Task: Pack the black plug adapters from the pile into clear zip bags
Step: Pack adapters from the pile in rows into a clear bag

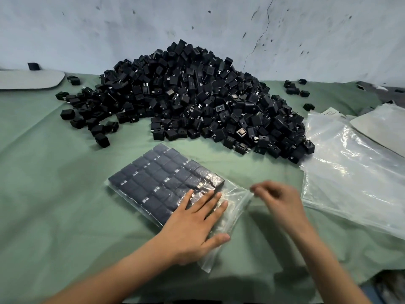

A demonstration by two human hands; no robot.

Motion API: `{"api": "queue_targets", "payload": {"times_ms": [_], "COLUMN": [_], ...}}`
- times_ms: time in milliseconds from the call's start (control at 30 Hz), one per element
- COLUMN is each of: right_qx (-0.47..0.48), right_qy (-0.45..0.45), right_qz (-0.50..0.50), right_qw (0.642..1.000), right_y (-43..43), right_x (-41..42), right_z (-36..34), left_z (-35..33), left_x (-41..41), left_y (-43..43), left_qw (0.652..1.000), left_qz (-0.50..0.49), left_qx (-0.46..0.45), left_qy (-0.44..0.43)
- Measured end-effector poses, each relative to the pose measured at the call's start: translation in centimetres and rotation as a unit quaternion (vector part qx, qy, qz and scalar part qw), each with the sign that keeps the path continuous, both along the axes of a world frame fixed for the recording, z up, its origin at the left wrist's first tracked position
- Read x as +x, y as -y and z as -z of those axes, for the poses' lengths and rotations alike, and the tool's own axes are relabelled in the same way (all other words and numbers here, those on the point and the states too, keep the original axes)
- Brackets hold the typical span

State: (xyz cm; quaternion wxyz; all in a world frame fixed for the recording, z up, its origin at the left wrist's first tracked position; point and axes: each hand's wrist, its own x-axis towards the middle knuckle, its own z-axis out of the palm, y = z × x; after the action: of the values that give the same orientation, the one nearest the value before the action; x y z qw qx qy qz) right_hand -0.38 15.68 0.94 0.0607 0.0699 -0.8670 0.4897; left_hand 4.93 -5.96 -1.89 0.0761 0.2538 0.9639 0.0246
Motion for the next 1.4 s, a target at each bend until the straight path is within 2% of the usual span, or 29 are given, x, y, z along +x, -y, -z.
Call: {"api": "queue_targets", "payload": {"times_ms": [100,200,300,467,633,767,900,1033,1200,1400], "right_qx": [0.082,0.199,0.266,0.323,0.260,0.220,0.170,0.143,0.016,0.162], "right_qy": [-0.080,-0.048,0.012,-0.054,-0.083,-0.067,-0.040,-0.070,-0.021,-0.018], "right_qz": [0.050,0.015,0.004,0.086,0.037,0.036,0.017,0.004,0.080,0.123], "right_qw": [0.992,0.979,0.964,0.941,0.961,0.973,0.985,0.987,0.996,0.979], "right_y": [0.8,2.2,3.0,4.1,2.5,0.9,0.0,0.2,-0.3,-2.1], "right_x": [-6.0,-11.5,-14.4,-14.9,-13.1,-11.3,-9.6,-8.3,-7.6,-6.9], "right_z": [-1.3,-0.2,2.0,3.5,3.6,3.4,3.2,2.7,2.5,3.0], "left_z": [0.0,0.1,0.2,-0.2,-0.5,-0.2,0.5,0.6,0.7,0.7], "left_x": [-0.1,-0.2,-0.1,0.2,-0.3,-1.1,-1.4,-1.5,-1.5,-1.6], "left_y": [0.0,0.1,0.4,0.7,1.2,1.3,1.3,1.3,1.2,1.3], "left_qw": [1.000,1.000,0.998,0.988,0.988,0.987,0.990,0.990,0.989,0.989], "left_qz": [0.003,0.006,0.013,0.006,-0.079,-0.143,-0.138,-0.141,-0.144,-0.146], "left_qx": [0.003,0.014,0.060,0.143,0.086,0.055,0.025,0.016,0.012,0.019], "left_qy": [-0.001,-0.006,-0.021,-0.050,-0.097,-0.058,-0.022,-0.018,-0.020,-0.018]}}
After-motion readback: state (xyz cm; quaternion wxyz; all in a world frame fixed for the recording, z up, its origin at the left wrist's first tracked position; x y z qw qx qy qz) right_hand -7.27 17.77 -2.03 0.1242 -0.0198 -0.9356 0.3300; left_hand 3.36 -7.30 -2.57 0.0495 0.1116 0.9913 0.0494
